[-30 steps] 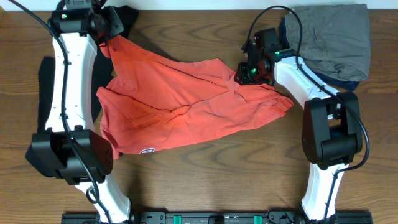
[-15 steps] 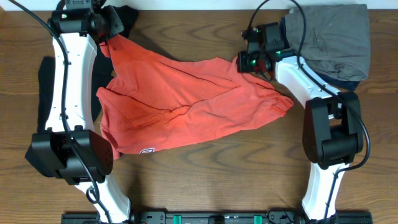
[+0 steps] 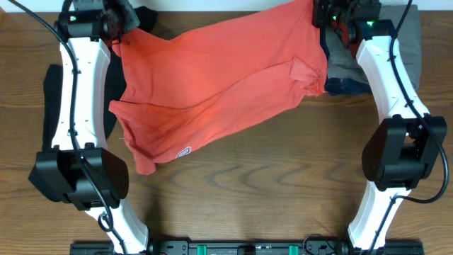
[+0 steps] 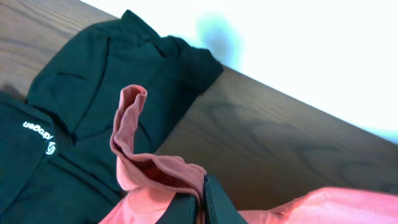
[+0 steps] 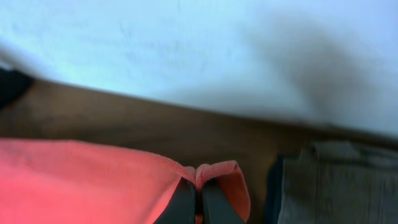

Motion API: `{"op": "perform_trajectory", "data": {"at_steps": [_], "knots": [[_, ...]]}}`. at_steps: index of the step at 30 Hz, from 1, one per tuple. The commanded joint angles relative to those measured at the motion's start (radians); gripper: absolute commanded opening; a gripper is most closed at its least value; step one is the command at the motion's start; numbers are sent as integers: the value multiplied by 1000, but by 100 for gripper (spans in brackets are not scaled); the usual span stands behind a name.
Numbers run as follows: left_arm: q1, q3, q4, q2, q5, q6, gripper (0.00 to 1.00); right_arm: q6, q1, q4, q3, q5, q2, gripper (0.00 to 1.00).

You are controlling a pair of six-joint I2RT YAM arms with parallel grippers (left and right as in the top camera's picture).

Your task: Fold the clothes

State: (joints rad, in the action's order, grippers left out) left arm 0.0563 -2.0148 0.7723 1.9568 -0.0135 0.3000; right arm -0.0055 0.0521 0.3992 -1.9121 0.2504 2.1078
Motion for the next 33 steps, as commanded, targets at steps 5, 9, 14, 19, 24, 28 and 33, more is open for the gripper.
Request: {"op": "perform_trajectory", "data": {"at_steps": [5,9,14,19,24,28,33], "knots": [[4,-5,122,-1,-5,-33,6,-112,-8,166,-10,12,-14,1],[4,-5,227,-3,-5,-39,6,-131,-18,256,-10,12,-13,1],[4,-5,409,-10,-4,-68,6,-131,-46,361,-10,12,-13,1],[4,-5,604,-10,0,-86,6,-131,-74,425,-10,12,-13,1],[4,21,720,-10,14,-103,6,-131,-77,451,-6,12,-13,1],[4,105,726,-10,26,-105,6,-130,-76,461,-2,21,-10,1],[4,261,661,-10,26,-105,6,-131,-72,486,-2,46,21,1]]}}
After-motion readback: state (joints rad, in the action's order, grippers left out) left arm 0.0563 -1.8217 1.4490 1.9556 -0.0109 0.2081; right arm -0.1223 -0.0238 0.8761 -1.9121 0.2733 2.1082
